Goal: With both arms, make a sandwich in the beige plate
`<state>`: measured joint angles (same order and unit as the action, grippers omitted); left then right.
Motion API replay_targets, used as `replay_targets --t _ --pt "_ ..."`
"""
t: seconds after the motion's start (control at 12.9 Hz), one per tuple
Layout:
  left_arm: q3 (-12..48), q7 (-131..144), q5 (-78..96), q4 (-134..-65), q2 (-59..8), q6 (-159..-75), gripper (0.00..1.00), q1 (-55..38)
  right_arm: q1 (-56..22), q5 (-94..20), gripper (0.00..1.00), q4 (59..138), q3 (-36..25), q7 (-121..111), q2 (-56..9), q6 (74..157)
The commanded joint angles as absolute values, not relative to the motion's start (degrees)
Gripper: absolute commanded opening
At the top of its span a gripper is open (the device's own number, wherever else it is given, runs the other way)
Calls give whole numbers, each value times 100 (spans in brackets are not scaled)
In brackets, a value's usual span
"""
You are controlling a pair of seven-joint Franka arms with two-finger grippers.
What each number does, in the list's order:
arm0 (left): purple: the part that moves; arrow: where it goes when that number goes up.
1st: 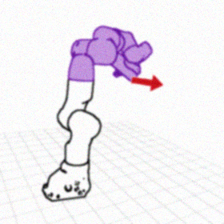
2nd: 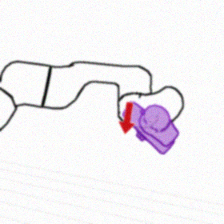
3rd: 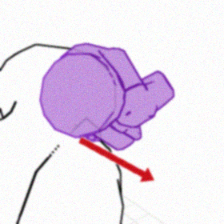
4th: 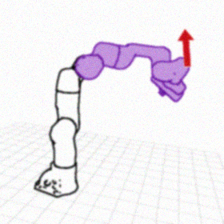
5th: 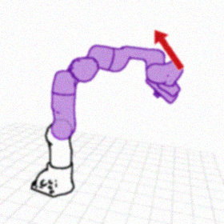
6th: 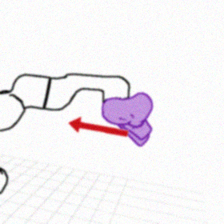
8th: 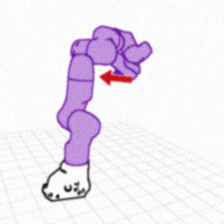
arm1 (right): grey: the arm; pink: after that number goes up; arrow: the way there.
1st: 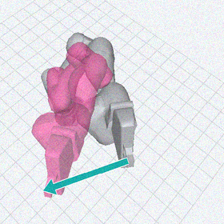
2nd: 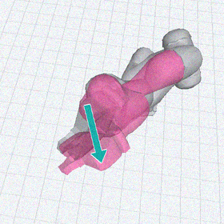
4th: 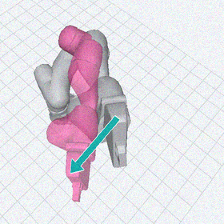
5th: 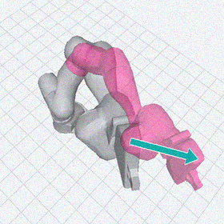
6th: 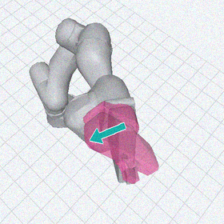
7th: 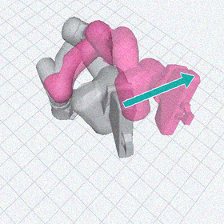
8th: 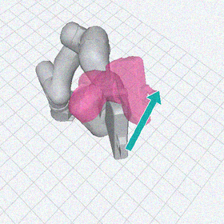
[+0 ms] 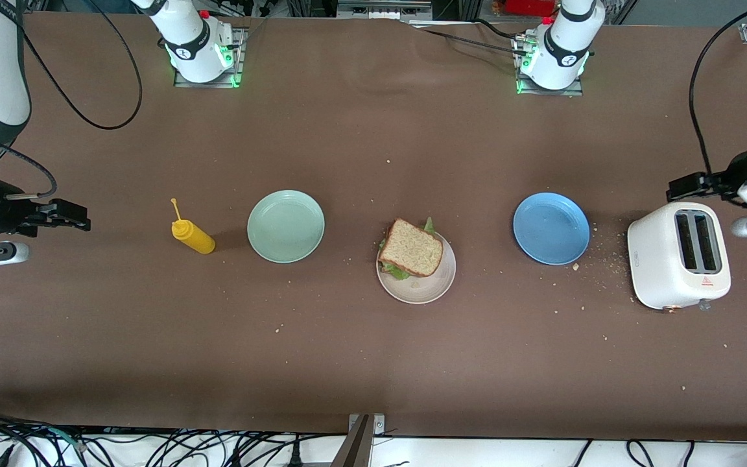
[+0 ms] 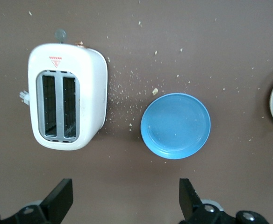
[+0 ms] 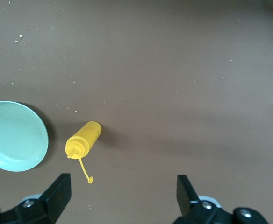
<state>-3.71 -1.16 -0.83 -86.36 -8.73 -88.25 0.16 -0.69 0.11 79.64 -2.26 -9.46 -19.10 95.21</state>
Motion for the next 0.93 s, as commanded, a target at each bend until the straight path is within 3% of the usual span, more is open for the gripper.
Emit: replay_targets --t 0.0,0.85 --pt "-176 -211 -9 -8983 -300 -9009 100 97 -26 -62 100 8130 -202 -1046 -1758 9510" --pt "-158 -264 53 -8850 -299 -8815 100 97 -26 -62 100 8130 -202 -1046 -1758 9510"
